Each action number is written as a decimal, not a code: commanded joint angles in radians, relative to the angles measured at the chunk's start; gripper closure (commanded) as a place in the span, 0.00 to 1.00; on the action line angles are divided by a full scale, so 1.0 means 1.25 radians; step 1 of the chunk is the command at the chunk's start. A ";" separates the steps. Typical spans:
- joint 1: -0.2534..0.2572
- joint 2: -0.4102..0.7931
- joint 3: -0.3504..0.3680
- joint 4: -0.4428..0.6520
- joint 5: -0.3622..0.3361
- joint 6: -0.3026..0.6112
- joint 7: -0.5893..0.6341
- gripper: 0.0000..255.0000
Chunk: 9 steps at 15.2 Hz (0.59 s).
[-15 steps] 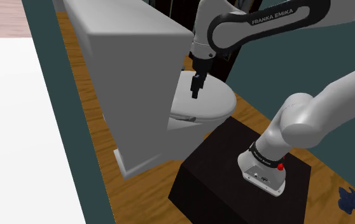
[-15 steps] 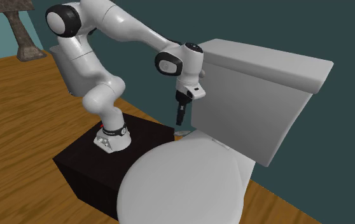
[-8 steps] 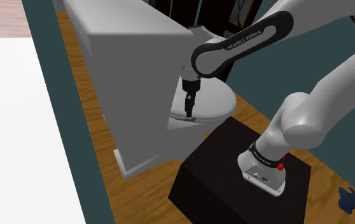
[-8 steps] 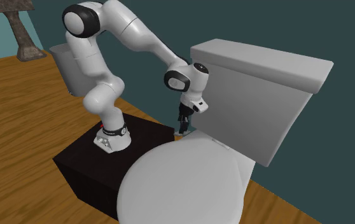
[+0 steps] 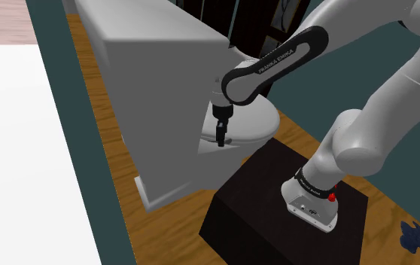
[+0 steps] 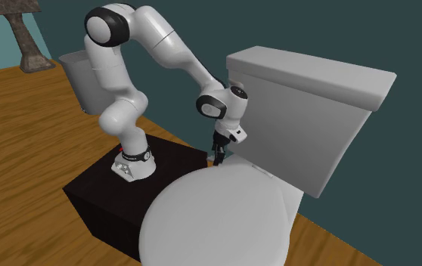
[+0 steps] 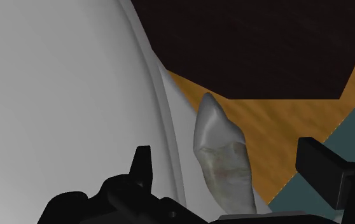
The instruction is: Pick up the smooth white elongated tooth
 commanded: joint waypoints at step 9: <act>-0.001 0.006 -0.001 -0.003 -0.001 0.009 -0.001 1.00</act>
